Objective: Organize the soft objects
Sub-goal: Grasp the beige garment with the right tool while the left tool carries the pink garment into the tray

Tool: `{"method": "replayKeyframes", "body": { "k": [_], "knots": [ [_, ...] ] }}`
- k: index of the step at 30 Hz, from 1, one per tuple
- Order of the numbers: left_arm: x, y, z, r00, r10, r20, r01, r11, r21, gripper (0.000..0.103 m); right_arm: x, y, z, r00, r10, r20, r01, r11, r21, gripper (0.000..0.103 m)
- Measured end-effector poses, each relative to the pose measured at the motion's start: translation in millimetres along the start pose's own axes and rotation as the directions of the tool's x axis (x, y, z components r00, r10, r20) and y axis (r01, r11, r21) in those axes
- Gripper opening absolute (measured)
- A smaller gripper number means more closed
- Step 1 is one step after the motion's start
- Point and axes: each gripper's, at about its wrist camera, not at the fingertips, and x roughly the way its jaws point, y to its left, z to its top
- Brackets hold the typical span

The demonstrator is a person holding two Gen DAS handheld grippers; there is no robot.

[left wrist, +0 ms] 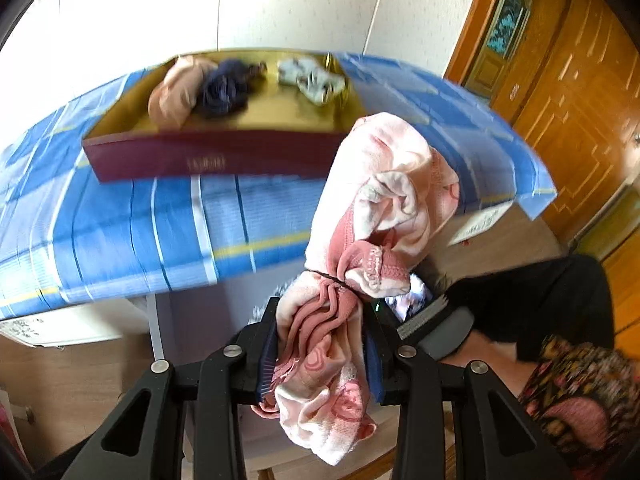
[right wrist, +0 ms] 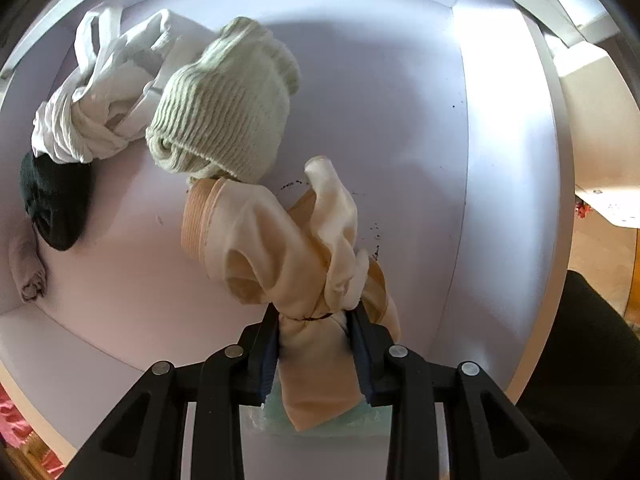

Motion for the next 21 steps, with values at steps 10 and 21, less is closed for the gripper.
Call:
{"method": "replayKeyframes", "body": {
  "k": [10, 21],
  "knots": [
    [-12.7, 3.0, 82.8, 0.997, 0.006, 0.075, -0.003, 0.999, -0.033, 0.037, -4.7, 2.0, -1.9, 1.0, 0.015, 0.0, -0.015, 1.0, 0.01, 0.032],
    [24.5, 30.9, 146.2, 0.999, 0.037, -0.004, -0.037, 0.995, -0.089, 0.037, -1.8, -1.0, -1.8, 0.999, 0.041, 0.006, -0.041, 0.999, 0.03, 0.032]
  ]
}}
